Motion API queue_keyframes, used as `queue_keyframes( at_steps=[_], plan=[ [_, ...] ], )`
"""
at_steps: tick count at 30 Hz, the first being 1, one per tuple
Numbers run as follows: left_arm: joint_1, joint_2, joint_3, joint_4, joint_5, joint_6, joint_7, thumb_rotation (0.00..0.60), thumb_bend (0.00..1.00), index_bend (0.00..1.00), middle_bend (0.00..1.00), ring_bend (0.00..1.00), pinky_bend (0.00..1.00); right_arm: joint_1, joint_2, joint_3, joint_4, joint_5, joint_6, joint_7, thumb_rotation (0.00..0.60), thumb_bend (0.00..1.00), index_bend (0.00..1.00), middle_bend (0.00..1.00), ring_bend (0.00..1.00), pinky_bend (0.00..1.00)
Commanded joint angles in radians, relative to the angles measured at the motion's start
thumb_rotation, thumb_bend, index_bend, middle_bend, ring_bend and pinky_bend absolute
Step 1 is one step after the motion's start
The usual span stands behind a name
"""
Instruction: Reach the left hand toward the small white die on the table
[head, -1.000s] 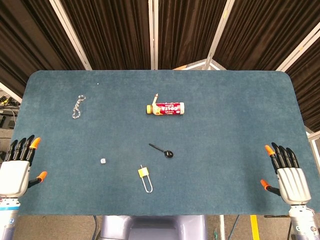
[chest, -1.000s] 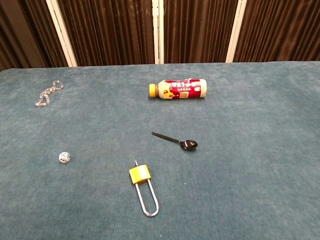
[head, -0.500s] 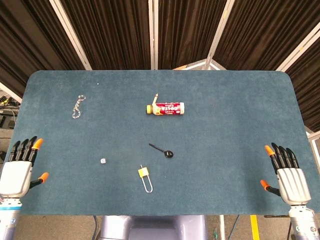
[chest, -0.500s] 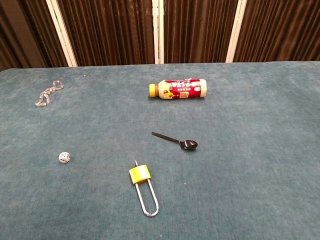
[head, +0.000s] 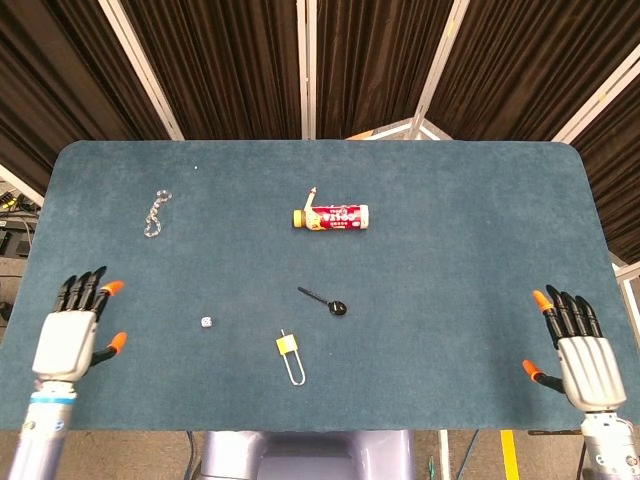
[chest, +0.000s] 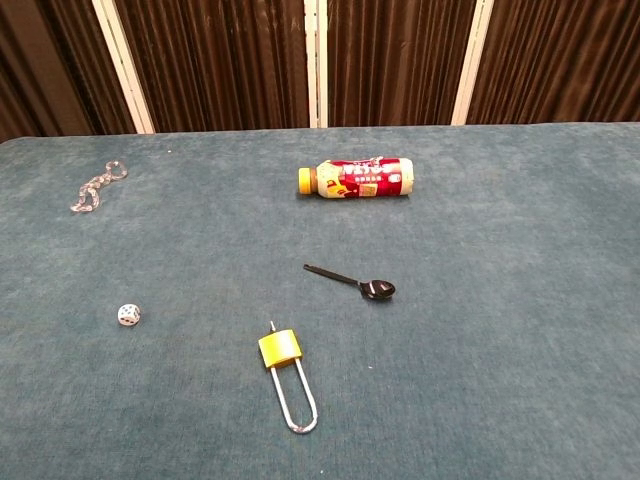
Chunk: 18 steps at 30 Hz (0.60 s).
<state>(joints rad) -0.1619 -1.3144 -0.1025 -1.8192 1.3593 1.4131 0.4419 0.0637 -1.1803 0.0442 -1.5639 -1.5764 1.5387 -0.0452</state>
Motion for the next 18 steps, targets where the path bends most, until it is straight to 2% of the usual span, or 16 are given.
queue_keyframes(
  at_steps=[1,11,18],
  plan=[
    [-0.046,-0.063,-0.035,-0.04,-0.081,-0.037,0.111,0.6,0.32,0.3,0.0,0.0,0.0,-0.001,0.003,0.001,-0.001,0.002,0.001,0.007,0.6,0.06,0.0,0.0,0.0,0.0],
    [-0.151,-0.234,-0.069,-0.02,-0.263,-0.065,0.384,0.6,0.32,0.33,0.0,0.0,0.0,-0.007,0.019,0.002,-0.006,-0.003,0.013,0.036,0.6,0.06,0.0,0.0,0.0,0.0],
    [-0.206,-0.313,-0.083,0.031,-0.354,-0.081,0.453,0.6,0.32,0.36,0.0,0.0,0.0,-0.008,0.024,0.004,-0.01,-0.002,0.016,0.042,0.6,0.06,0.0,0.0,0.0,0.0]
  ],
)
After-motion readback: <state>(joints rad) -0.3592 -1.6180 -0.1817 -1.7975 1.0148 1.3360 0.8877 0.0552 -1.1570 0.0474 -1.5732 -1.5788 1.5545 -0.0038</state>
